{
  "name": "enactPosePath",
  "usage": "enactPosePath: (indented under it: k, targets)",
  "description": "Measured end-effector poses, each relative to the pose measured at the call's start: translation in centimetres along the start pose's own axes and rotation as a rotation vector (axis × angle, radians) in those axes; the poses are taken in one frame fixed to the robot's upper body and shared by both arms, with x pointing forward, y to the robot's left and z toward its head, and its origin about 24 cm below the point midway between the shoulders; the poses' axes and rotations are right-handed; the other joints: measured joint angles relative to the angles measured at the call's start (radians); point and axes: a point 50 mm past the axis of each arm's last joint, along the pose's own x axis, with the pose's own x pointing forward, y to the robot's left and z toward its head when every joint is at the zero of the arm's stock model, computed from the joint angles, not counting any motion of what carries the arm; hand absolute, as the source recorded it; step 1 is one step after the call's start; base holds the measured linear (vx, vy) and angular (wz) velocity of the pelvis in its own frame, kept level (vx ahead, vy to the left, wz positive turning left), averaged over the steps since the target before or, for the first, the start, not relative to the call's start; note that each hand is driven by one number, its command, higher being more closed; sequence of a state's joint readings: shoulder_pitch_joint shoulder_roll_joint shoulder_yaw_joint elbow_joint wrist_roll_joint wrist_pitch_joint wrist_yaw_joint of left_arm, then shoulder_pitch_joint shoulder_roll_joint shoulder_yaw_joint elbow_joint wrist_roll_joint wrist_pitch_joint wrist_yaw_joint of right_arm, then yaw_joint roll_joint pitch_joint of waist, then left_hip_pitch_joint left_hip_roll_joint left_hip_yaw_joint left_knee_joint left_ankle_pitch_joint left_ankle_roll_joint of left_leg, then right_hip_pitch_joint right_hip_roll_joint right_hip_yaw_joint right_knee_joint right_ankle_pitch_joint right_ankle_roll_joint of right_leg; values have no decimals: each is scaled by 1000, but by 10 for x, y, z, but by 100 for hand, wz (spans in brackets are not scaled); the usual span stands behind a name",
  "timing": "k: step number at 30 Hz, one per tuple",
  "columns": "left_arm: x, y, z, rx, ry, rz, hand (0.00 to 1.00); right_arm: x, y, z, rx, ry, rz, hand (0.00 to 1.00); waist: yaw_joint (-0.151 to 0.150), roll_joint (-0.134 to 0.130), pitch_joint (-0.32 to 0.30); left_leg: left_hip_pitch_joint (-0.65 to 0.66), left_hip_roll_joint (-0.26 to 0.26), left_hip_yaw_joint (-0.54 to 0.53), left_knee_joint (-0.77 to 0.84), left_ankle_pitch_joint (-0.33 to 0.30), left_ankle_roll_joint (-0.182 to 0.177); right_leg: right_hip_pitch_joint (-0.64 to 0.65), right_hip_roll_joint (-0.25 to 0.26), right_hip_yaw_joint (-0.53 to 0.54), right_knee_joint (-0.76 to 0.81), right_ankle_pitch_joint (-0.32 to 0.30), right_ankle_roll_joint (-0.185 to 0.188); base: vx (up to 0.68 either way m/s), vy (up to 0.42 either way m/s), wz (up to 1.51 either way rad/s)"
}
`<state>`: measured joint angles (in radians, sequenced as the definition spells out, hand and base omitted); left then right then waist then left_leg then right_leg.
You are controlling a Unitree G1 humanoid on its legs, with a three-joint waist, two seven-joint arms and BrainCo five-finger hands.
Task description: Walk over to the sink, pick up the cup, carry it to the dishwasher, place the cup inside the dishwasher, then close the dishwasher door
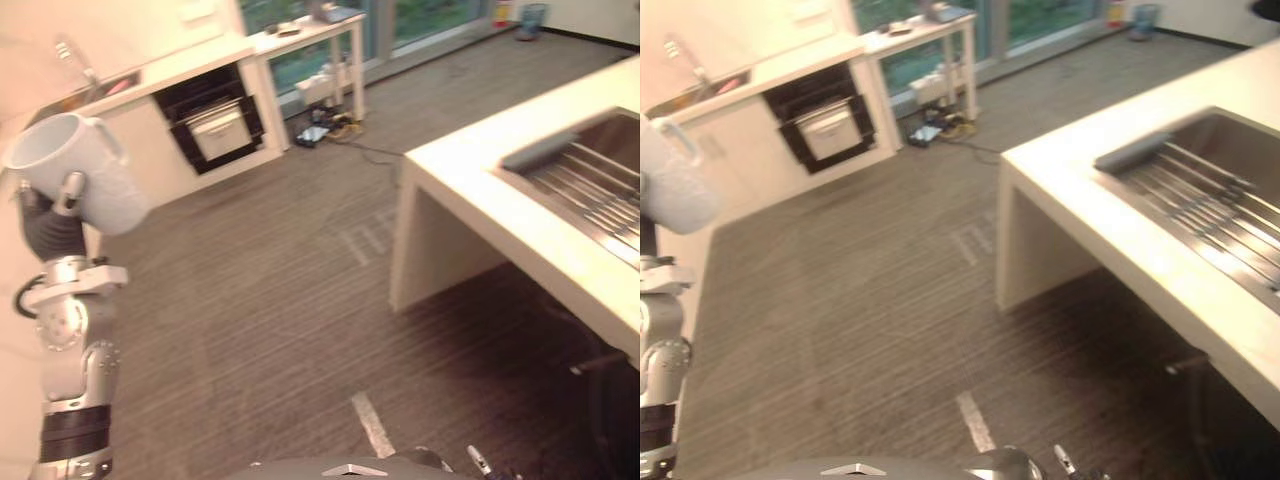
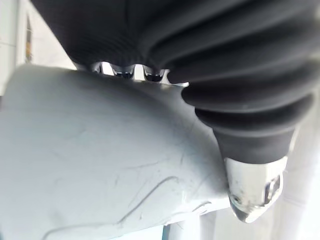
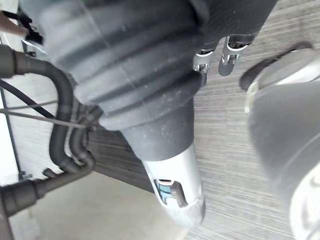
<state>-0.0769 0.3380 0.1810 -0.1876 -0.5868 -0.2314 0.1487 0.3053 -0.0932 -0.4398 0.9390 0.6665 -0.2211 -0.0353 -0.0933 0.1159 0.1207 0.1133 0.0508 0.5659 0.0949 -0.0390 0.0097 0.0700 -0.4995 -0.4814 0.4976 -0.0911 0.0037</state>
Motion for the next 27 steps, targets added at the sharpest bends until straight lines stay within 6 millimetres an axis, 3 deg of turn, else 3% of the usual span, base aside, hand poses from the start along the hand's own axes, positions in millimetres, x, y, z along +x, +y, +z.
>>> enactPosePath:
  k: [1,2,3,5,8,11,16,19,22,23,27]
  targets:
    - [-5,-12,-10,-46,34,-19,100,-6,0,-17,21,58,-11,0,-12,2,-2,-23,0,-74,-11,16,12,-9,91,141,-40,-70,57,35,45,194]
    - [-9,-22,-18,-73,66,-31,100,-12,4,-33,30,104,-18,0,-14,-29,4,-42,-7,-127,-18,36,7,-18,164,206,-105,-83,70,45,15,186]
    - [-13,-26,-20,-70,79,-41,100,-15,10,-42,32,134,-11,0,-5,-73,9,-42,-30,-151,-30,56,6,-31,188,204,-170,-29,60,36,-10,120]
    - [-25,-34,-28,-66,128,-54,100,-16,12,-46,17,154,-15,0,1,-114,1,-53,-53,-191,-47,67,3,-16,193,198,-227,-8,122,81,-29,72]
    - [-32,-52,-31,-71,143,-117,100,-10,19,-36,-21,149,16,0,28,-114,-5,-76,-56,-206,-58,74,-8,13,211,190,-328,25,146,120,8,22]
    - [-30,-58,-31,-77,153,-133,100,-3,24,-26,-46,150,34,0,22,-85,-11,-62,-48,-207,-70,77,-11,42,227,193,-371,62,140,104,19,-6]
    - [-27,-57,-30,-77,144,-113,100,-4,27,-31,-33,182,37,0,25,-83,-18,-20,-27,-205,-82,73,-18,77,246,193,-391,79,122,12,-18,-9]
    - [-28,-45,-40,-45,176,-58,100,-1,30,-30,20,199,62,0,27,-84,-17,0,-26,-185,-87,77,-22,94,249,195,-419,85,123,-73,-12,-22]
    - [-28,-29,-46,27,178,22,100,-1,33,-30,-24,216,103,0,21,-82,-21,32,-33,-173,-155,119,-16,95,260,193,-438,84,125,-98,-19,-20]
    - [-42,1,-70,150,267,150,100,-7,42,-44,-61,304,295,0,4,-130,-44,64,-21,-157,-180,130,-18,144,291,171,-511,69,119,-39,-10,-5]
    - [-42,1,-70,150,267,150,100,-7,42,-44,-61,304,295,0,3,-134,-40,63,-21,-157,-180,129,-18,144,291,171,-511,69,118,0,0,0]
